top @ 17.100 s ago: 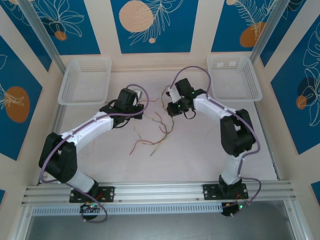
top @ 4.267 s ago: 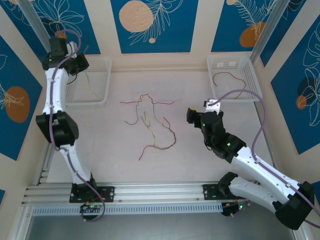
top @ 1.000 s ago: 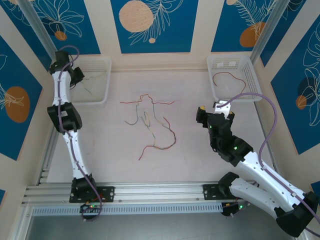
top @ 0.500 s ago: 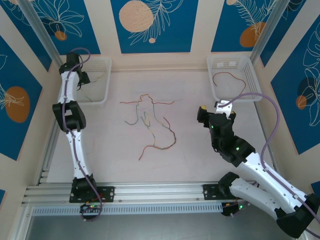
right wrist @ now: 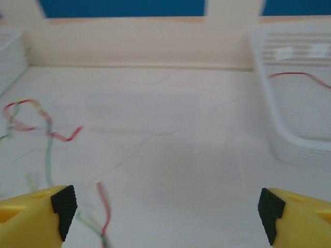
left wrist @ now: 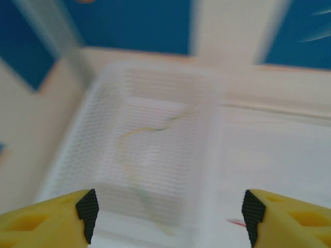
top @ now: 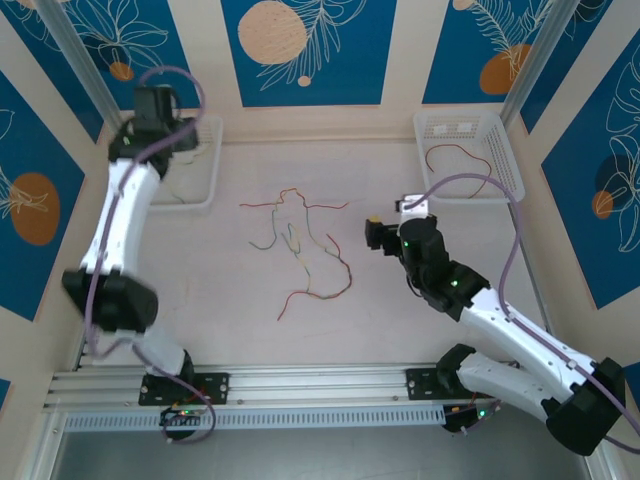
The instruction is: Untangle the cables
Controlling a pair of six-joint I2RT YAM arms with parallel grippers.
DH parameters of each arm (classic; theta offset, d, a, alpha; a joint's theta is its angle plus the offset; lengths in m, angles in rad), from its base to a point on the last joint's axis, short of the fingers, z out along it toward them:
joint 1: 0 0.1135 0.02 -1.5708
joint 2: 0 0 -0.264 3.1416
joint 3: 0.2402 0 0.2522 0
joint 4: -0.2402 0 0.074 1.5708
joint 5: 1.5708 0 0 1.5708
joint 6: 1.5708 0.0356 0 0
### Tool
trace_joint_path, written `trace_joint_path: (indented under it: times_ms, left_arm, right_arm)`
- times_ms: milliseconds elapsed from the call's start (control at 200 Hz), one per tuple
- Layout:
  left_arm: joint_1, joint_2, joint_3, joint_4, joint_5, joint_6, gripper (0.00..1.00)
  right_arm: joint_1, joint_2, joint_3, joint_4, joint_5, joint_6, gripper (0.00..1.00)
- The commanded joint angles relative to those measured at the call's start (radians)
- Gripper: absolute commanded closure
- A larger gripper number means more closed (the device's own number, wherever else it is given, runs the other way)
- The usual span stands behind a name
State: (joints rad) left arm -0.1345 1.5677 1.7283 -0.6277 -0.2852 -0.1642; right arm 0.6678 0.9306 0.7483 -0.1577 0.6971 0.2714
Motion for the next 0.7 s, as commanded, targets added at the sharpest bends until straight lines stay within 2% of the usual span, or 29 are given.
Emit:
trace_joint_path:
  times_ms: [0, 100, 160, 265, 320, 400, 540, 695]
  left_arm:
    - [-0.097, -0.206, -0.348, 0.304, 0.188, -0.058, 0.22]
    - [-0.202, -0.310, -0.575, 0.396, 0.287, -0.118, 0.21]
    - [-0.253, -0.327, -0.648, 0.377, 0.331, -0.147, 0.21]
    - [-0.318, -0.363, -0.781, 0.403, 0.372, -0.189, 0.21]
    - [-0.335, -0.371, -0.838, 0.442, 0.419, -0.205, 0.21]
    - [-0.361, -0.357, -0.890, 0.494, 0.465, -0.230, 0.21]
    - [-0.387, -0.319, -0.934, 0.607, 0.520, -0.260, 0.21]
    - [-0.421, -0.241, -0.917, 0.673, 0.546, -0.288, 0.20]
  right_arm:
    - [0.000, 0.024, 0.032, 0.137, -0.251, -0.083, 0.04]
    - [-0.036, 0.077, 0.022, 0.191, -0.425, -0.079, 0.03]
    - [-0.076, 0.114, 0.019, 0.213, -0.490, -0.013, 0.01]
    - [-0.211, 0.183, -0.021, 0.331, -0.752, 0.139, 0.00]
    - [-0.232, 0.234, -0.034, 0.396, -0.826, 0.169, 0.02]
    - [-0.197, 0.307, -0.001, 0.392, -0.845, 0.133, 0.02]
    - [-0.105, 0.404, 0.068, 0.323, -0.806, 0.054, 0.01]
    - [-0.092, 0.425, 0.045, 0.335, -0.705, 0.108, 0.00]
